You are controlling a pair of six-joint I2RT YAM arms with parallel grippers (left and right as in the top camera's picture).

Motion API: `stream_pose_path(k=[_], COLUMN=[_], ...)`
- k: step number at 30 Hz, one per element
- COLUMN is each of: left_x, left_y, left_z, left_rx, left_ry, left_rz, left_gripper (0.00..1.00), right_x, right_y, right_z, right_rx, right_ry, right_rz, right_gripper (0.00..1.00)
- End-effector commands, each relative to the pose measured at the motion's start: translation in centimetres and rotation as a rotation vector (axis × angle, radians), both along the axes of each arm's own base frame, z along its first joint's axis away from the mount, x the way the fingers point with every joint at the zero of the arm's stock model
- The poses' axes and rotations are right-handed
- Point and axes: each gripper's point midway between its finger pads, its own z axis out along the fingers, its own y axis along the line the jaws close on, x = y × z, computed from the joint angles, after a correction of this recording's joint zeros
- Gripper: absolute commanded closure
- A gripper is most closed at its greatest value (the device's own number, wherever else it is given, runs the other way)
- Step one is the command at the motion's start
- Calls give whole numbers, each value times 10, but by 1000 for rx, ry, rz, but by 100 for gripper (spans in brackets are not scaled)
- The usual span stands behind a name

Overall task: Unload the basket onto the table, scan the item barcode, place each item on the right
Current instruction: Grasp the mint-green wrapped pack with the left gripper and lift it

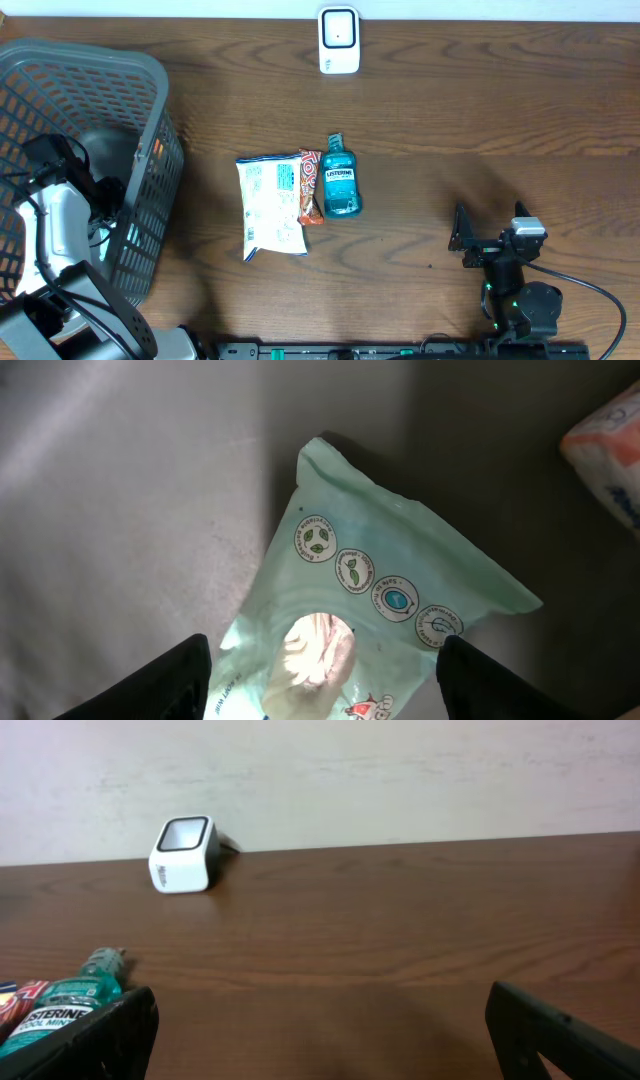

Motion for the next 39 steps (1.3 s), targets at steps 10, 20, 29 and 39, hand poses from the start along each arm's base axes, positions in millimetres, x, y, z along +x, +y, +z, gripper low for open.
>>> stream_pose_path(k=[10,20,29,39], left_x=[-17,-23,-7,39], left_y=[-4,-8,2,47], left_z=[-38,-58,-43,77], left_rx=[-18,-57,-22,242], left_ry=[122,180,131,-120], left_rz=[-93,-95,-94,-52], left_gripper=[22,24,92,92], right_x=[0,0,0,0], right_y=[1,1,1,1], right_z=[-2,-2,-2,-2], right_rx=[1,1,1,1], right_ry=[6,6,6,6], right_rz=[4,4,4,4], right_gripper=[1,1,1,1])
